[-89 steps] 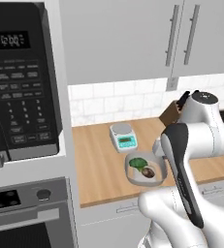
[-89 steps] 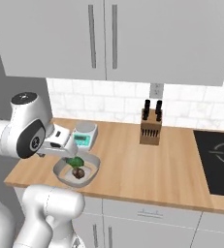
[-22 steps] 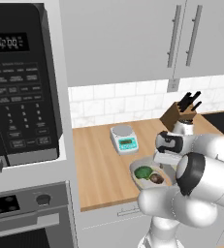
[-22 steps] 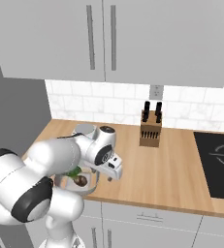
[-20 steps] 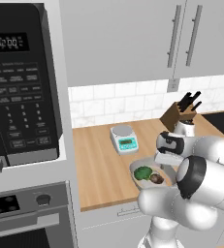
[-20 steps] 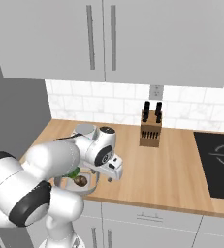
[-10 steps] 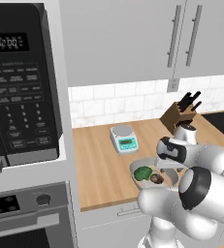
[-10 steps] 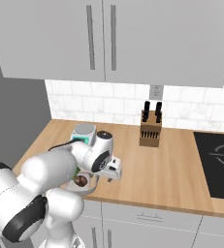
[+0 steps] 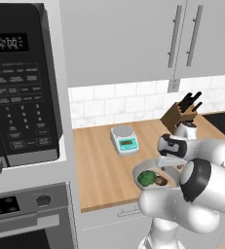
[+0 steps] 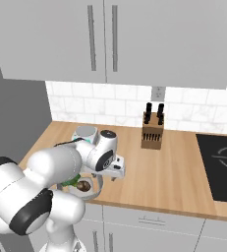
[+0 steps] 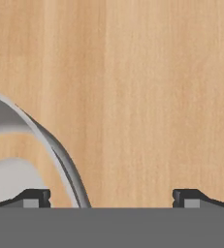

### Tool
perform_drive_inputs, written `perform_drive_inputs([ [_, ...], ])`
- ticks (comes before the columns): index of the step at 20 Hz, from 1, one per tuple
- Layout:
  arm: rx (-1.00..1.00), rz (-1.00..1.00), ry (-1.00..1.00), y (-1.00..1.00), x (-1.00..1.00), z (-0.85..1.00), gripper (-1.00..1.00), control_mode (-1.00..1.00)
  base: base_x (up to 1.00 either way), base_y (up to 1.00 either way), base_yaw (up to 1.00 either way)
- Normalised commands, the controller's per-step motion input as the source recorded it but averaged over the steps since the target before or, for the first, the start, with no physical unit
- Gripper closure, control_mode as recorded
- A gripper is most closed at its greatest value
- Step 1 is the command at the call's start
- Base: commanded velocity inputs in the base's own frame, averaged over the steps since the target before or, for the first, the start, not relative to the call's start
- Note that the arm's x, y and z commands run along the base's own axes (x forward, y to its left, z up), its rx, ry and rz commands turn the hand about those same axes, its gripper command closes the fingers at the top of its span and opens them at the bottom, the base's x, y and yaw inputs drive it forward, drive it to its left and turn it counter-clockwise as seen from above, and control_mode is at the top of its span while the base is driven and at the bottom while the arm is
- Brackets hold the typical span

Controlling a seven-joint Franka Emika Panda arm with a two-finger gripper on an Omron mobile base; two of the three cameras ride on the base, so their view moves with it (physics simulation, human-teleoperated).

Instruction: Take the meat container that has the chicken drumstick and place it on the second highest rack of the freezer. Then take the vegetable container that has the mushroom and broccoli and place it on the highest rack of the freezer.

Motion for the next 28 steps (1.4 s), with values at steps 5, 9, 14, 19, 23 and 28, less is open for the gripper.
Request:
perform_drive_inputs([
  [5, 0.00, 0.00, 0.00, 0.00, 0.00, 0.00, -1.00, -1.00, 0.00, 0.00, 0.00],
  [9, 0.00, 0.00, 0.00, 0.00, 0.00, 0.00, 1.00, -1.00, 0.00, 0.00, 0.00],
  [14, 0.00, 0.00, 0.00, 0.00, 0.00, 0.00, 1.00, -1.00, 0.00, 0.00, 0.00],
  [19, 0.00, 0.00, 0.00, 0.00, 0.00, 0.00, 1.00, -1.00, 0.00, 0.00, 0.00],
  [23, 0.00, -0.10, -0.01, 0.03, -0.01, 0.07, 1.00, -1.00, 0.00, 0.00, 0.00],
  [28, 0.00, -0.35, -0.02, 0.20, 0.00, 0.60, 1.00, -1.00, 0.00, 0.00, 0.00],
])
